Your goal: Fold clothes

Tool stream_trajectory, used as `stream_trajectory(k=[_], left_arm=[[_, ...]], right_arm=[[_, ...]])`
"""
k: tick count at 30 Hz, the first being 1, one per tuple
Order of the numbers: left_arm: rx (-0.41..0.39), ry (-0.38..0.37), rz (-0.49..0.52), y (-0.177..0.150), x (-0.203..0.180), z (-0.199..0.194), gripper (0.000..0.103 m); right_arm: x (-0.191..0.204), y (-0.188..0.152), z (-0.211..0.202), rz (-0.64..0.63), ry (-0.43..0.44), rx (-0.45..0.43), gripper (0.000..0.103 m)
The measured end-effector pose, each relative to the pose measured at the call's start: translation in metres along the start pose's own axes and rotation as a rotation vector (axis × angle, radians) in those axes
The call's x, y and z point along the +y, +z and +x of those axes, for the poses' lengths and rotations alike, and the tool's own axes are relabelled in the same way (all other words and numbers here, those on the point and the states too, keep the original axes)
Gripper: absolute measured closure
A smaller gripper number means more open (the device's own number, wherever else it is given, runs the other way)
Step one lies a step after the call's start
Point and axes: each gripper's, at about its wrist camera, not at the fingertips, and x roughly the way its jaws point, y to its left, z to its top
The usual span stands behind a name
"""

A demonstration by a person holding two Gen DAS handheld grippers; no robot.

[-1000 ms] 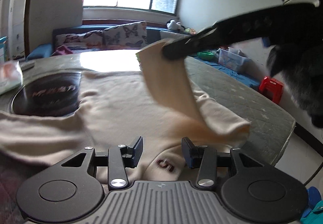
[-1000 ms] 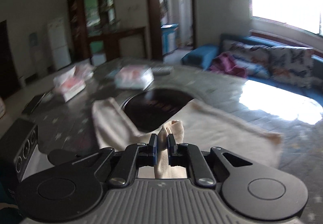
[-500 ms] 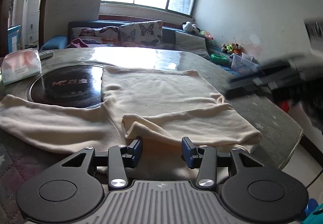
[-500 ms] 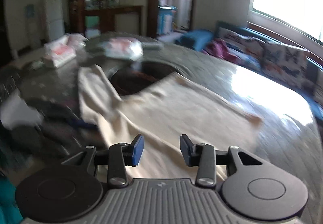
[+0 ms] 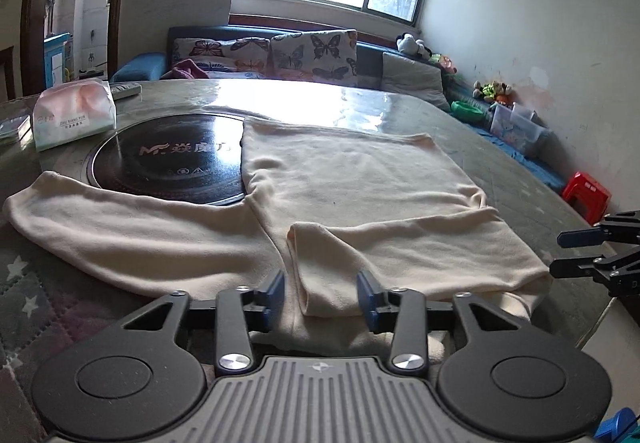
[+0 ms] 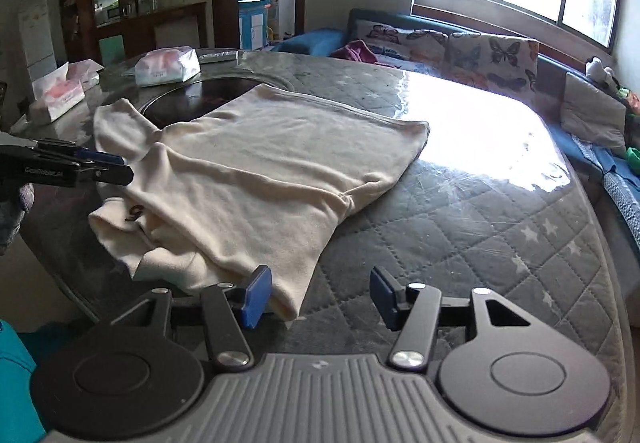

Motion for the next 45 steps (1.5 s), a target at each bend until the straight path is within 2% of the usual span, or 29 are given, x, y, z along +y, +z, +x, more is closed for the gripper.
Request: stream_trajectory(k=[3, 7, 9, 14, 28, 30, 39, 45], left_arm=[[-0.001, 0.008, 0.026, -0.001, -0.006, 0.001, 0.077], [-0.013, 0.022, 0.052, 0.000, -0.010, 0.000, 0.097], [-0.025, 0.024, 0.055, 0.003, -0.010, -0.001, 0.100], [-0.076, 0.021, 0.089, 0.017, -0.017, -0.008, 0.101], [-0.226, -0.002, 0.161, 0.064, -0.032, -0.026, 0.101], [-0.216, 0.002, 0.164, 0.061, -0.028, -0.025, 0.101], [-0.071, 0.056, 0.132, 0.026, -0.011, 0.000, 0.101], [0.002, 0.101, 0.167, 0.010, -0.008, 0.009, 0.097]], right_arm=[[0.004, -0.003, 0.003, -0.009, 0.001, 0.003, 0.047], [0.009, -0.005, 0.007, -0.015, 0.003, -0.003, 0.045], [0.011, -0.007, 0.008, -0.021, 0.005, -0.008, 0.045], [0.013, -0.010, 0.007, -0.011, 0.015, -0.014, 0.040], [0.018, -0.013, 0.010, 0.001, -0.008, -0.050, 0.038], [0.015, -0.014, 0.009, 0.011, -0.004, -0.050, 0.038], [-0.003, -0.008, 0.004, 0.114, 0.041, -0.073, 0.038], [-0.007, -0.004, 0.013, 0.108, -0.006, -0.055, 0.038]])
